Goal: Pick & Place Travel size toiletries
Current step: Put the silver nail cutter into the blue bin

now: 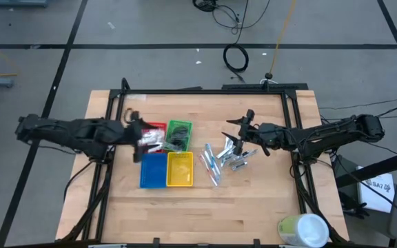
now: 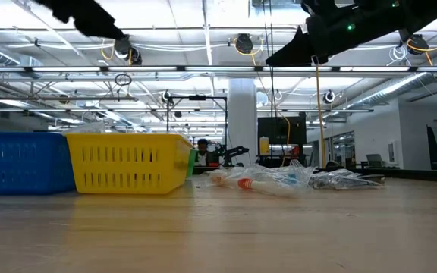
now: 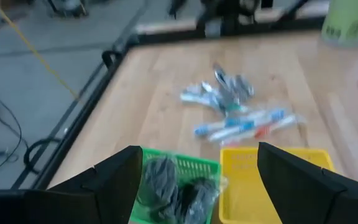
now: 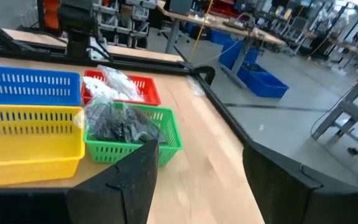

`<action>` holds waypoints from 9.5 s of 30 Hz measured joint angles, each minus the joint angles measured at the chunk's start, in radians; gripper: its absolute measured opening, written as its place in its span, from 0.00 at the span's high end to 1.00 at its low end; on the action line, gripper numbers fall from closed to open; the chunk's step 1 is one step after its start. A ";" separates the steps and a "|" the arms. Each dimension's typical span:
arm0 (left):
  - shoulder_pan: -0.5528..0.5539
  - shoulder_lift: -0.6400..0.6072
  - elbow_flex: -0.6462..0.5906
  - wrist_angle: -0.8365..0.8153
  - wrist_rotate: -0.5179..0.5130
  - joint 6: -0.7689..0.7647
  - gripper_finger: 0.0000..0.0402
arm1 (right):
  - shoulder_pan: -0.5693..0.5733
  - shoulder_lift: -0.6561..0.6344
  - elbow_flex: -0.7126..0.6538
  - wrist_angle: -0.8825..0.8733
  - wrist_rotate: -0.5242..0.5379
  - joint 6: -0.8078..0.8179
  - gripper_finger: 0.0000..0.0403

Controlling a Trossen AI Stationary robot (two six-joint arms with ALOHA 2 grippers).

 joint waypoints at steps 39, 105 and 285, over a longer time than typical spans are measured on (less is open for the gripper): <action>0.001 -0.379 -0.252 0.147 -0.001 0.027 0.24 | 0.084 -0.043 -0.270 -0.660 -0.203 0.411 0.50; 0.053 0.875 -0.088 1.390 -0.014 -0.320 0.32 | 0.085 0.143 -0.152 0.439 0.011 -0.265 0.90; -0.239 0.104 -0.088 0.226 -0.357 -0.245 0.39 | 0.141 0.189 -0.126 -0.452 -0.013 0.922 0.54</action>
